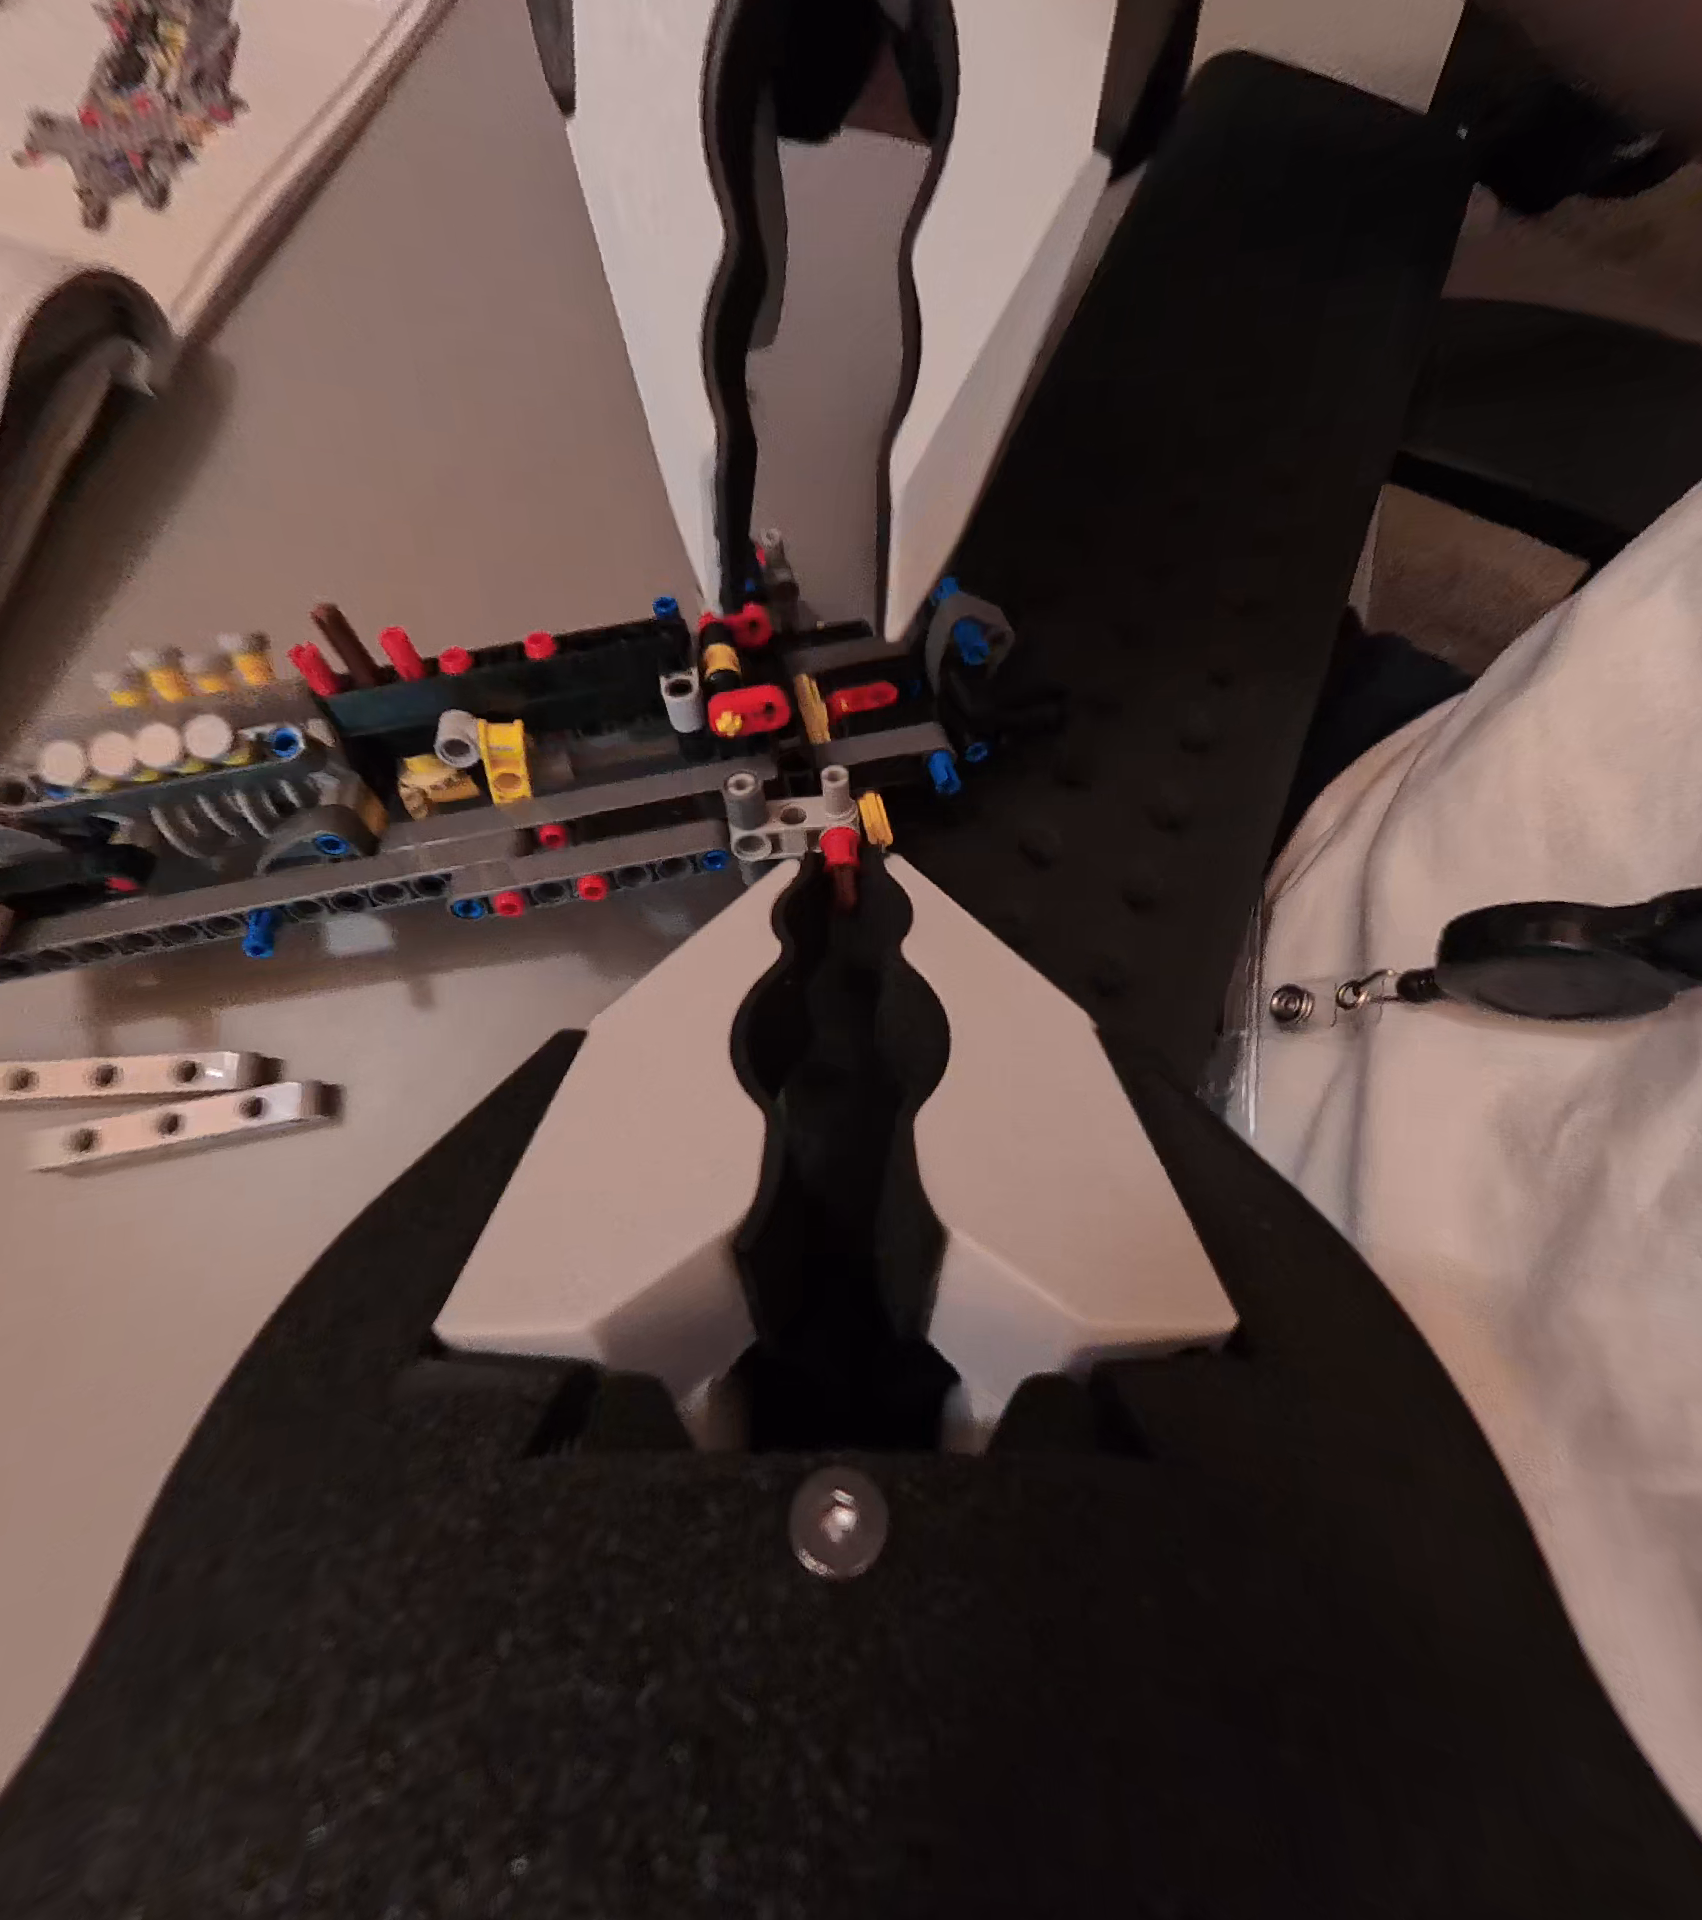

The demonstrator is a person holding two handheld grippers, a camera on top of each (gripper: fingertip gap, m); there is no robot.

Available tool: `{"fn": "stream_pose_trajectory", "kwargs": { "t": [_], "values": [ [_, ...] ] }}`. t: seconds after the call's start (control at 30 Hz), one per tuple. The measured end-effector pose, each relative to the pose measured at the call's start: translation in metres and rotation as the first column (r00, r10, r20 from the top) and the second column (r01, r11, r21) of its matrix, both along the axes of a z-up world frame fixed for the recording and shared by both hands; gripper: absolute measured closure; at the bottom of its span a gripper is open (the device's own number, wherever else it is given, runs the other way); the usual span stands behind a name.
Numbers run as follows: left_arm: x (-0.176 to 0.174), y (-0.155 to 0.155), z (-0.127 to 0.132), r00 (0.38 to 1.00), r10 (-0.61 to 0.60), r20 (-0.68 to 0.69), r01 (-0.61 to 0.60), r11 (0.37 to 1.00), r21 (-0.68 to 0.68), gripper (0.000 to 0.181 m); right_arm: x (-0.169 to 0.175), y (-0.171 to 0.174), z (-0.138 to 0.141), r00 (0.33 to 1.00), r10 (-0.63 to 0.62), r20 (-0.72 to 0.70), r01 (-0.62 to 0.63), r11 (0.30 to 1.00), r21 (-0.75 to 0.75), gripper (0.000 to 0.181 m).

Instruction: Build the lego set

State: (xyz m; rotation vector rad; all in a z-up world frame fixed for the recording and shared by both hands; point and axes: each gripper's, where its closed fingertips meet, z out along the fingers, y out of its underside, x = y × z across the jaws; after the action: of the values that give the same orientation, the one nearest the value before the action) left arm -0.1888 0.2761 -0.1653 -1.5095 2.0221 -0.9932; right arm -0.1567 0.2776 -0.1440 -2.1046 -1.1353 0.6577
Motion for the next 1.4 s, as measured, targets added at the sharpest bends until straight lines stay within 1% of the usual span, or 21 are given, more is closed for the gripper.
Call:
{"fn": "stream_pose_trajectory", "kwargs": {
  "t": [0.13,0.2,0.27,0.37,0.43,0.5,0.63,0.77,0.87,0.97,1.0,1.03,1.07,1.1,1.17,1.23,1.4],
  "values": [
    [0.0,0.008,0.014,0.996,-0.072,-0.044,0.076,0.992,0.101,0.177,-0.013,0.011,0.015,0.999,-0.051,-0.006,0.052,0.989,0.141,0.158],
    [0.003,0.011,0.019,0.993,-0.095,-0.067,0.103,0.986,0.133,0.177,-0.018,0.012,0.022,0.998,-0.06,-0.037,0.066,0.98,0.189,0.167],
    [0.007,0.012,0.022,0.99,-0.112,-0.085,0.125,0.979,0.158,0.177,-0.018,0.01,0.019,0.996,-0.076,-0.044,0.082,0.981,0.174,0.173],
    [0.009,0.009,0.024,0.982,-0.149,-0.113,0.17,0.964,0.204,0.177,-0.016,0.01,0.018,0.99,-0.11,-0.087,0.123,0.98,0.155,0.172],
    [0.01,0.005,0.025,0.976,-0.176,-0.126,0.199,0.957,0.21,0.178,-0.018,0.007,0.02,0.986,-0.109,-0.13,0.127,0.981,0.144,0.175],
    [0.011,0.002,0.025,0.972,-0.187,-0.143,0.215,0.952,0.219,0.178,-0.019,0.005,0.016,0.986,-0.103,-0.132,0.12,0.985,0.128,0.177],
    [0.011,0.0,0.023,0.968,-0.194,-0.161,0.229,0.945,0.235,0.178,-0.017,-0.001,0.012,0.989,-0.088,-0.118,0.102,0.988,0.119,0.173],
    [0.012,0.0,0.025,0.97,-0.181,-0.16,0.216,0.946,0.242,0.178,-0.017,0.0,0.014,0.988,-0.084,-0.129,0.102,0.986,0.135,0.175],
    [0.013,0.002,0.026,0.973,-0.17,-0.157,0.205,0.948,0.245,0.177,-0.016,0.003,0.015,0.984,-0.1,-0.148,0.118,0.986,0.119,0.176],
    [0.017,0.006,0.033,0.983,-0.15,-0.107,0.171,0.96,0.221,0.177,-0.012,0.007,0.02,0.975,-0.127,-0.182,0.151,0.98,0.129,0.177],
    [0.017,0.007,0.036,0.986,-0.144,-0.08,0.157,0.97,0.187,0.177,-0.011,0.007,0.021,0.971,-0.131,-0.2,0.157,0.98,0.123,0.178],
    [0.017,0.008,0.039,0.989,-0.139,-0.051,0.145,0.978,0.152,0.172,-0.01,0.007,0.021,0.968,-0.135,-0.212,0.162,0.98,0.114,0.177],
    [0.016,0.011,0.043,0.991,-0.131,-0.018,0.132,0.984,0.122,0.163,-0.009,0.007,0.022,0.964,-0.14,-0.227,0.169,0.98,0.11,0.178],
    [0.015,0.015,0.045,0.992,-0.123,0.018,0.121,0.989,0.089,0.161,-0.009,0.007,0.022,0.959,-0.145,-0.242,0.176,0.978,0.109,0.178],
    [0.012,0.017,0.045,0.991,-0.118,0.068,0.119,0.993,-0.01,0.156,-0.009,0.007,0.024,0.947,-0.156,-0.279,0.192,0.976,0.107,0.178],
    [0.015,0.016,0.041,0.989,-0.1,0.11,0.109,0.991,-0.075,0.152,-0.009,0.007,0.026,0.929,-0.167,-0.33,0.208,0.974,0.093,0.178],
    [0.026,0.004,0.042,0.963,-0.099,0.249,0.119,0.991,-0.067,0.152,-0.008,0.005,0.032,0.89,-0.182,-0.417,0.232,0.97,0.072,0.178]
  ]
}}
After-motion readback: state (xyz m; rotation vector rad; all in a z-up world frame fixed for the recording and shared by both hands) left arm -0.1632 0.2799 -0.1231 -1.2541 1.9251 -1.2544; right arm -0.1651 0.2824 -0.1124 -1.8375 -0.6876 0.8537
